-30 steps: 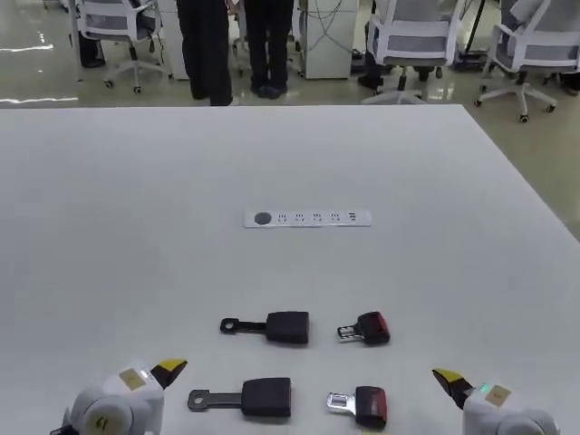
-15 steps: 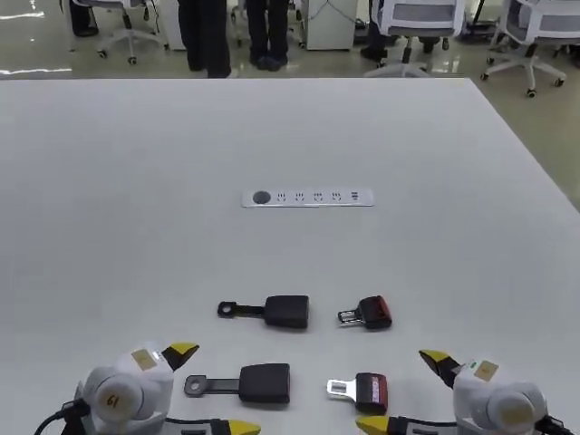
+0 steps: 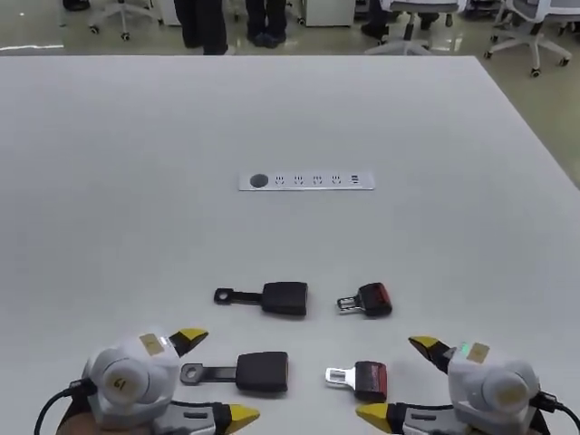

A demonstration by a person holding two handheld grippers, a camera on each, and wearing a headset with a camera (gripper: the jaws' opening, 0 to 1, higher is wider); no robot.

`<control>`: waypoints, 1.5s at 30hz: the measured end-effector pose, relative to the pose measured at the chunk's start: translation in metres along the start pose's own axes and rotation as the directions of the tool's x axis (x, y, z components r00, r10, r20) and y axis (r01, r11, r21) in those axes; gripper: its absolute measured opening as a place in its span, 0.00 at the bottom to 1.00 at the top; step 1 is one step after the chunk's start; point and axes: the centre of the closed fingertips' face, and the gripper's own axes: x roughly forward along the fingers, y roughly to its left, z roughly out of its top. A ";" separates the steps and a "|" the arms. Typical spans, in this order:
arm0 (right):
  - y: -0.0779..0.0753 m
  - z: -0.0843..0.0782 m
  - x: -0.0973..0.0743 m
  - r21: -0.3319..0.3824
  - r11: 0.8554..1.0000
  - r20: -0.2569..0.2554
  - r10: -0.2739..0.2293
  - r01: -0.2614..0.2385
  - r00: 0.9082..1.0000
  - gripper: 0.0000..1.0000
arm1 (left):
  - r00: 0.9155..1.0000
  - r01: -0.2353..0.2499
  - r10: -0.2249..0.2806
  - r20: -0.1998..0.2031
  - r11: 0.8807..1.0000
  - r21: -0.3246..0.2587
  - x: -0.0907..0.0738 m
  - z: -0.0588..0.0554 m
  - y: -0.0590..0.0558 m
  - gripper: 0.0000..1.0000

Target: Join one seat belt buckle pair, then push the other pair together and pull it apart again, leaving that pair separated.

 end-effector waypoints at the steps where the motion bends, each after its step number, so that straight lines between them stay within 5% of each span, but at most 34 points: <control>1: -0.001 0.000 0.001 -0.001 1.000 -0.001 0.007 -0.007 1.000 0.83 | 1.000 0.002 -0.002 0.000 1.000 0.005 0.002 0.001 0.001 0.81; 21: 0.004 -0.014 0.020 -0.051 0.989 -0.084 0.137 -0.141 0.987 0.77 | 0.989 0.125 -0.115 -0.089 0.986 0.114 0.025 -0.007 -0.009 0.69; 33: 0.005 -0.028 0.031 -0.067 0.971 -0.142 0.217 -0.228 0.966 0.67 | 0.970 0.208 -0.177 -0.164 0.959 0.193 0.042 -0.013 -0.006 0.65; 42: 0.006 -0.029 0.032 -0.115 0.955 -0.179 0.250 -0.272 0.952 0.54 | 0.949 0.267 -0.217 -0.227 0.938 0.221 0.053 -0.030 -0.002 0.53; 45: 0.006 -0.031 0.032 -0.135 0.948 -0.188 0.260 -0.287 0.947 0.49 | 0.948 0.275 -0.219 -0.230 0.928 0.251 0.055 -0.032 0.001 0.48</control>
